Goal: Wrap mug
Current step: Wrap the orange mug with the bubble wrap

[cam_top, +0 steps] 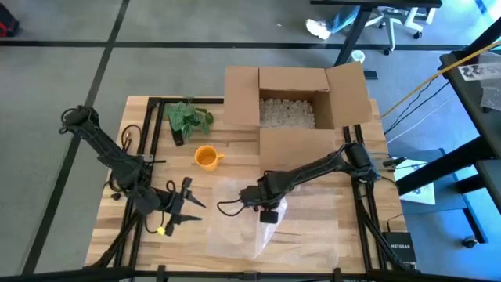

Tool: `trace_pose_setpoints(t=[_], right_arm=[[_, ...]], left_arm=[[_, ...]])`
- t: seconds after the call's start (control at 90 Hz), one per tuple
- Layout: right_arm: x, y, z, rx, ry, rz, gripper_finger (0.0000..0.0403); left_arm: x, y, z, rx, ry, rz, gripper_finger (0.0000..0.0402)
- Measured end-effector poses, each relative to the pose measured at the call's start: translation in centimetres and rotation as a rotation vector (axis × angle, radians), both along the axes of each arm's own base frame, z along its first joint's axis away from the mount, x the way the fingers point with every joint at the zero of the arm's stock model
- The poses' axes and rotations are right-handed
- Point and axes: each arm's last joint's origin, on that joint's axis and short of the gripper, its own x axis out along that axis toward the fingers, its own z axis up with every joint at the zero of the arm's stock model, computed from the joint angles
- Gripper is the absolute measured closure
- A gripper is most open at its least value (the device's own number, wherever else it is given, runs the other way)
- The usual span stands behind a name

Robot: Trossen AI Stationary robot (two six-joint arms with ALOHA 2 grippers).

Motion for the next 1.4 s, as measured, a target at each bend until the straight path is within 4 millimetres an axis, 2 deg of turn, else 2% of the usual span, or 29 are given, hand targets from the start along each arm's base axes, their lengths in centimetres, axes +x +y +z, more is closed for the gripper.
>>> trace_pose_setpoints(t=[0.144, 0.256, 0.489, 0.744, 0.911, 1.178, 1.4], right_arm=[[0.4, 0.2, 0.1, 0.030, -0.039, 0.016, 0.0380], [0.6, 0.3, 0.1, 0.048, -0.062, 0.022, 0.0355], [0.8, 0.3, 0.7, 0.051, -0.058, -0.001, 0.0301], [1.7, 0.5, 3.5, 0.016, -0.130, 0.001, 0.0302], [1.8, 0.4, 4.4, -0.007, -0.133, 0.002, 0.0301], [1.6, 0.3, 4.6, -0.016, -0.121, 0.002, 0.0301], [1.6, 0.5, 4.6, 0.035, -0.110, 0.003, 0.0301]], left_arm=[[0.4, 0.4, -2.1, -0.009, 0.032, 0.041, 0.0235], [0.7, 0.5, -3.2, -0.017, 0.047, 0.064, 0.0235], [0.8, 0.5, -3.6, -0.021, 0.040, 0.063, 0.0235], [0.7, 0.5, -3.7, -0.035, 0.054, 0.072, 0.0235], [0.4, 0.8, -4.5, -0.074, 0.121, 0.116, 0.0235], [-0.2, 1.3, -6.1, -0.144, 0.140, 0.145, 0.0235], [-0.2, 1.2, -6.2, -0.156, 0.136, 0.137, 0.0235]])
